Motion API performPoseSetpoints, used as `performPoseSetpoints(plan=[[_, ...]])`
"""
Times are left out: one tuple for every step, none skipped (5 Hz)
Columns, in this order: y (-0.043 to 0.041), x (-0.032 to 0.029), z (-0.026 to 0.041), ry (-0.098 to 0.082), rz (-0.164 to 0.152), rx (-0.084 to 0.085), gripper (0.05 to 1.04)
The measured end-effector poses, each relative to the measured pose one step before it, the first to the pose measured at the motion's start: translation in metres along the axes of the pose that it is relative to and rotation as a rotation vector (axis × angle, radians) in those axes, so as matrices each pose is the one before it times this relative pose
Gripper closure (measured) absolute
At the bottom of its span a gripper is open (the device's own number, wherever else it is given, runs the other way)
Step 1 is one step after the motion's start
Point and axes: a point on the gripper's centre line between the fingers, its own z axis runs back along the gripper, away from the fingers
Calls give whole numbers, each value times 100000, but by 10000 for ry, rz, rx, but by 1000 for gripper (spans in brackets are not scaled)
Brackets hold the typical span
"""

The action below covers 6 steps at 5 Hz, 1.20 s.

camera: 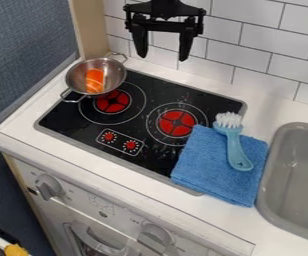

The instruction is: Moved the orange object and put it on the furthes right side of the burner

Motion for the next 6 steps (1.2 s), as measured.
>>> performPoseSetpoints(plan=[[83, -452, -1312, 389, -31, 90, 83], [3884, -1042, -239, 377, 630, 92, 83], [4016, 515, -42, -126, 637, 278, 83], [2751, 1585, 596, -309, 370, 486, 83], [1885, 1301, -1966, -285, 504, 125, 83], [-932, 658, -410, -227, 113, -304, 83]])
